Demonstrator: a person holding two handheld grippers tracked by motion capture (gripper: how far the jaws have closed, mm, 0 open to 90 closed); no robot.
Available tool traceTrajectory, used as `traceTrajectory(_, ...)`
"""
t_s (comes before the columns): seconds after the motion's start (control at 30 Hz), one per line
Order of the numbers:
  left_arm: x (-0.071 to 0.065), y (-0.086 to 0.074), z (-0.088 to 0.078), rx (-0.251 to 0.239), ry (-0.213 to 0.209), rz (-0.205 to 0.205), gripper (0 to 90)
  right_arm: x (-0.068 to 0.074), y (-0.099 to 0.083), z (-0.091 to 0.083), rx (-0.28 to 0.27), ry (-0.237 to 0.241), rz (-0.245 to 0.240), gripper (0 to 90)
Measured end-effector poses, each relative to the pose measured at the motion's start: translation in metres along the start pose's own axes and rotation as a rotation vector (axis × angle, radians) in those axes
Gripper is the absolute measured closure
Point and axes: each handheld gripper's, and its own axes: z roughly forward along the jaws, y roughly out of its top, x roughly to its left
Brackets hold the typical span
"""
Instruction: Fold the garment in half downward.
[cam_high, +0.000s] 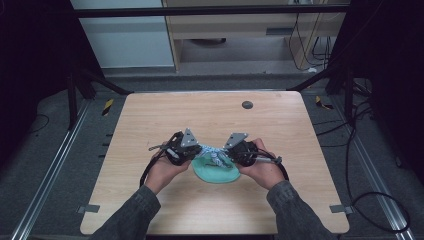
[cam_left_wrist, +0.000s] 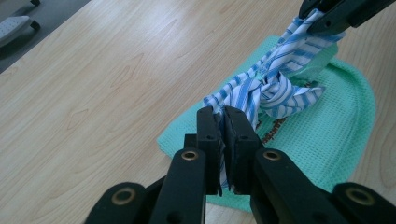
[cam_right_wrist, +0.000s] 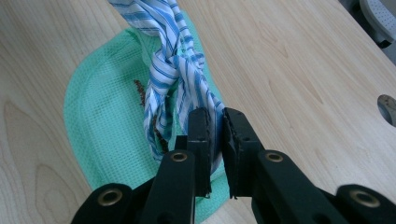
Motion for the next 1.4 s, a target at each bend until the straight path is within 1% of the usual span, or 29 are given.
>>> traceTrajectory(0.1, -0.002, -0.001, 0.0, -0.001, -0.001, 0.001, 85.6, 0.001, -0.002, 0.0, 0.004, 0.001, 0.001, 81.1)
traceTrajectory(0.2, -0.006, -0.003, 0.0, 0.006, -0.009, 0.013, 85.7, 0.003, -0.004, 0.0, 0.007, 0.001, 0.001, 81.0)
traceTrajectory(0.4, -0.012, -0.006, 0.003, 0.024, -0.025, 0.025, 86.0, 0.008, -0.009, 0.001, 0.013, 0.016, -0.001, 79.7)
traceTrajectory(0.57, -0.014, -0.008, 0.003, 0.022, -0.029, 0.029, 86.1, 0.011, -0.01, 0.001, 0.013, 0.025, -0.008, 79.3)
traceTrajectory(0.67, -0.014, -0.01, 0.003, 0.02, -0.033, 0.026, 86.0, 0.013, -0.01, 0.0, 0.018, 0.031, -0.008, 77.2)
traceTrajectory(0.77, -0.014, -0.012, 0.003, 0.018, -0.039, 0.022, 86.0, 0.015, -0.011, 0.002, 0.018, 0.032, -0.002, 71.1)
traceTrajectory(0.8, -0.014, -0.013, 0.003, 0.017, -0.038, 0.021, 86.0, 0.016, -0.011, 0.002, 0.021, 0.032, 0.0, 70.7)
traceTrajectory(1.0, -0.016, -0.017, 0.002, 0.016, -0.047, 0.018, 85.9, 0.02, -0.012, 0.002, 0.021, 0.045, 0.001, 73.8)
traceTrajectory(1.1, -0.017, -0.02, 0.002, 0.018, -0.054, 0.016, 85.9, 0.022, -0.014, 0.0, 0.017, 0.052, 0.001, 77.7)
traceTrajectory(1.27, -0.022, -0.027, 0.003, 0.013, -0.065, 0.006, 85.9, 0.028, -0.018, 0.001, 0.028, 0.07, 0.008, 84.6)
traceTrajectory(1.33, -0.024, -0.03, 0.003, 0.012, -0.068, 0.001, 85.9, 0.031, -0.02, 0.001, 0.029, 0.077, 0.001, 87.4)
traceTrajectory(1.4, -0.025, -0.032, 0.004, 0.01, -0.072, -0.004, 85.9, 0.032, -0.02, 0.002, 0.029, 0.076, 0.002, 88.0)
